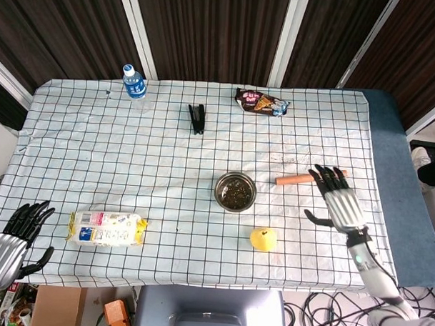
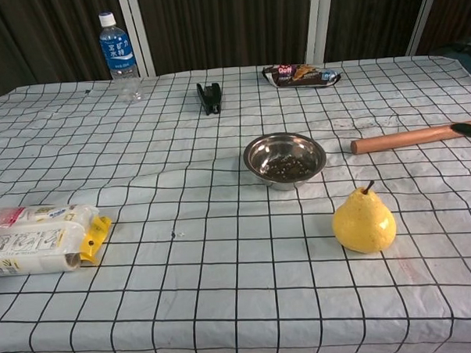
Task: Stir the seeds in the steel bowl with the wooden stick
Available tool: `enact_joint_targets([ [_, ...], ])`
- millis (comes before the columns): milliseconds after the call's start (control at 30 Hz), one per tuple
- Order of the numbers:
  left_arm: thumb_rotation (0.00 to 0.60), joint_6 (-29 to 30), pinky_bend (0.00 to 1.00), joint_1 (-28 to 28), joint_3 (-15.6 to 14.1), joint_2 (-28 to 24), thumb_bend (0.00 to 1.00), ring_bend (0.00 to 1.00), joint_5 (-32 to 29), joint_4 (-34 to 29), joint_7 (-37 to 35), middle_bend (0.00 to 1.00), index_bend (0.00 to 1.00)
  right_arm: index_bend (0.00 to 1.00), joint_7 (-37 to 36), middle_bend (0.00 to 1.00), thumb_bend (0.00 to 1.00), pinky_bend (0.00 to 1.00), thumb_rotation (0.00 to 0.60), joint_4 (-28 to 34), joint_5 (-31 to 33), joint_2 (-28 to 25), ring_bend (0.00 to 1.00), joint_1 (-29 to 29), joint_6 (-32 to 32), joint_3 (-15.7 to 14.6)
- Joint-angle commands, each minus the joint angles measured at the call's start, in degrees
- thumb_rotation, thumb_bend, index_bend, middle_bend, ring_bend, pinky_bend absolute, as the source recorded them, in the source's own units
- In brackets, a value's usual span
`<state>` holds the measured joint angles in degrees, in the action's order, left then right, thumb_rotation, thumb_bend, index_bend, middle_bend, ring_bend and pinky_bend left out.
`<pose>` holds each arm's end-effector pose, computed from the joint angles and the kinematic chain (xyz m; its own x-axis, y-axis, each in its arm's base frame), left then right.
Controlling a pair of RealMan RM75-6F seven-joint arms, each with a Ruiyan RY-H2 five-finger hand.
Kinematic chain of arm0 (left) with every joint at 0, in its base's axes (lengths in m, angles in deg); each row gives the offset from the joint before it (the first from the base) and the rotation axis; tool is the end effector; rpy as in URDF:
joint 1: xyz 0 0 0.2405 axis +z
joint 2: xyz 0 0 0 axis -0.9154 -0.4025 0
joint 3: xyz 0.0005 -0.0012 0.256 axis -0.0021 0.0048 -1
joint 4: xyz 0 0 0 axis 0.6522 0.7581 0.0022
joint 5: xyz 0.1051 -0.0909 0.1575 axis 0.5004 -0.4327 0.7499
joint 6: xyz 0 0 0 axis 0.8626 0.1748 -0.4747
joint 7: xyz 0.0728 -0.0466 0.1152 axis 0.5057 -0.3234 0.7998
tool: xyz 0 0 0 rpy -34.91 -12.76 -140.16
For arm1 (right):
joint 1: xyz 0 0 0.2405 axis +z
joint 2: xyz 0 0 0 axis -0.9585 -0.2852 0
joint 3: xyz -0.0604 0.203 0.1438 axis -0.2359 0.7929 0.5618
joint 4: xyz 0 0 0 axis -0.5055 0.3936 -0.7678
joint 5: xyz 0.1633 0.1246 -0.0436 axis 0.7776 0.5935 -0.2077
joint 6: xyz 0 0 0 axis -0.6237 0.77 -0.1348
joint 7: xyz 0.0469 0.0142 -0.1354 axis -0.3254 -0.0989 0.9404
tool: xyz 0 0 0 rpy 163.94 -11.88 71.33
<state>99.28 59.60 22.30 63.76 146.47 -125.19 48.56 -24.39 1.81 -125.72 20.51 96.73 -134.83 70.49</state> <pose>-0.3030 0.1659 0.1619 0.3690 0.0075 0.9294 0.8915 -0.2856 -0.3517 -0.2692 -0.2767 0.0848 0.4608 -0.0450 0.8864 -0.8672 -0.2352 0.4389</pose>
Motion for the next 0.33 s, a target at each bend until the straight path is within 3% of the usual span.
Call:
enact_joint_targets([
  [33, 0.6, -0.08, 0.0, 0.22, 0.14, 0.49, 0.4, 0.0, -0.28, -0.35, 2.25, 0.0, 0.0, 0.0, 16.59, 0.0, 0.21, 0.01, 0.457, 11.22, -7.2, -5.74, 0.0, -18.13, -21.64, -8.96],
  [333, 0.6, -1.82, 0.0, 0.15, -0.05, 0.78, 0.39, 0.0, -0.85, -2.2, 6.15, 0.0, 0.0, 0.0, 13.72, 0.0, 0.21, 0.0, 0.456, 9.98, -8.46, -6.71, 0.0, -19.69, -21.04, -7.84],
])
